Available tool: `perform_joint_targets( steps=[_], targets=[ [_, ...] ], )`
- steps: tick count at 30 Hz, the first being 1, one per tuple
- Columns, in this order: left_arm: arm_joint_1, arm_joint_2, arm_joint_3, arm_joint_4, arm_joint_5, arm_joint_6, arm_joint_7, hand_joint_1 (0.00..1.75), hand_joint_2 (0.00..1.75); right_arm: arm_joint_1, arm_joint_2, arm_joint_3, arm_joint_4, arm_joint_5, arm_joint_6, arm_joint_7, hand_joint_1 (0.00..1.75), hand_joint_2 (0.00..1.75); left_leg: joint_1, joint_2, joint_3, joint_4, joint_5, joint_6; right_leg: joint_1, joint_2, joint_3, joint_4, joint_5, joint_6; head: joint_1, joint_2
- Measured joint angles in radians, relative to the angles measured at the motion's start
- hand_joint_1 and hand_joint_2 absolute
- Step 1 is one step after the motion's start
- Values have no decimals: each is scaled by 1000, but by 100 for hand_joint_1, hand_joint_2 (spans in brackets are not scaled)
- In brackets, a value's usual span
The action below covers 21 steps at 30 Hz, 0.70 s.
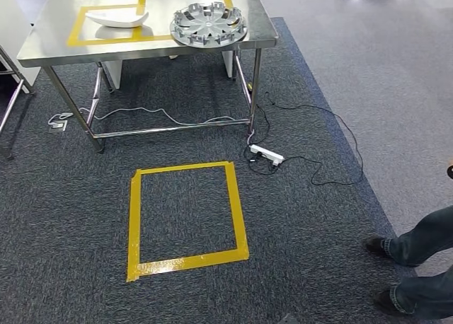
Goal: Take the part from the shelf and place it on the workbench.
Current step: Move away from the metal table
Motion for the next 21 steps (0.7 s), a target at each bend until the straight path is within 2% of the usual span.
perform_joint_targets(
  steps=[3,6,7,9,11,12,13,14,15,16,17,19,20,21],
  targets=[
    [0,0,0,0,0,-3,1,0,0,0,0,0,0,4,2,0,0,0,-1,0,0,1,-1,1,-1,0,0,-2,1,1,0,0],
    [-1,0,0,0,-2,-4,4,0,0,-2,0,0,0,12,-5,4,0,0,0,-3,1,-14,10,16,-3,-3,8,-8,5,13,0,0],
    [-1,0,0,0,-2,-4,4,0,0,-3,0,0,0,16,-9,6,0,0,3,-4,3,-26,19,22,-2,-1,3,5,-7,17,1,0],
    [-1,-1,0,0,-3,-3,4,0,0,-4,-1,0,0,22,-16,9,0,0,10,-8,1,-41,32,27,-3,5,-41,93,-66,20,6,0],
    [0,-1,0,0,-4,-3,4,0,0,-4,-1,0,0,26,-19,10,0,0,13,-15,-8,-41,36,25,-8,7,-103,230,-129,26,8,0],
    [1,-2,0,0,-5,-3,4,0,0,-3,-1,0,0,27,-20,10,0,0,15,-21,-11,-40,38,21,-11,8,-122,269,-138,30,8,0],
    [1,-2,0,0,-5,-3,3,0,0,-2,-1,0,0,28,-22,10,0,0,18,-29,-14,-37,40,16,-16,8,-121,271,-126,35,8,0],
    [1,-2,0,0,-6,-3,3,0,0,-1,-1,0,0,29,-23,11,0,0,23,-39,-18,-32,40,9,-22,11,-99,229,-97,41,8,0],
    [0,-3,0,0,-7,-3,3,0,0,1,-1,1,0,30,-24,11,0,0,28,-48,-22,-24,39,1,-29,19,-62,159,-60,49,8,0],
    [-1,-3,0,0,-8,-3,3,0,0,1,-1,1,0,30,-26,12,0,0,31,-56,-28,-14,36,-8,-34,30,-29,93,-39,54,10,0],
    [-2,-3,0,0,-9,-2,3,0,0,0,0,1,0,29,-27,12,0,0,32,-64,-35,-2,33,-17,-37,41,-6,44,-26,53,13,0],
    [-2,-1,-1,0,-10,-1,4,0,0,-3,0,0,0,23,-27,13,0,0,30,-72,-44,12,23,-29,-38,50,3,17,-30,44,14,0],
    [0,-1,-1,0,-11,0,4,0,0,-4,0,0,0,21,-27,13,0,0,30,-73,-46,13,19,-26,-38,48,2,18,-27,37,11,0],
    [1,0,-1,0,-11,0,5,0,0,-3,0,0,0,19,-27,13,0,0,30,-72,-45,11,20,-16,-38,46,1,18,-26,35,7,0]
  ],
)
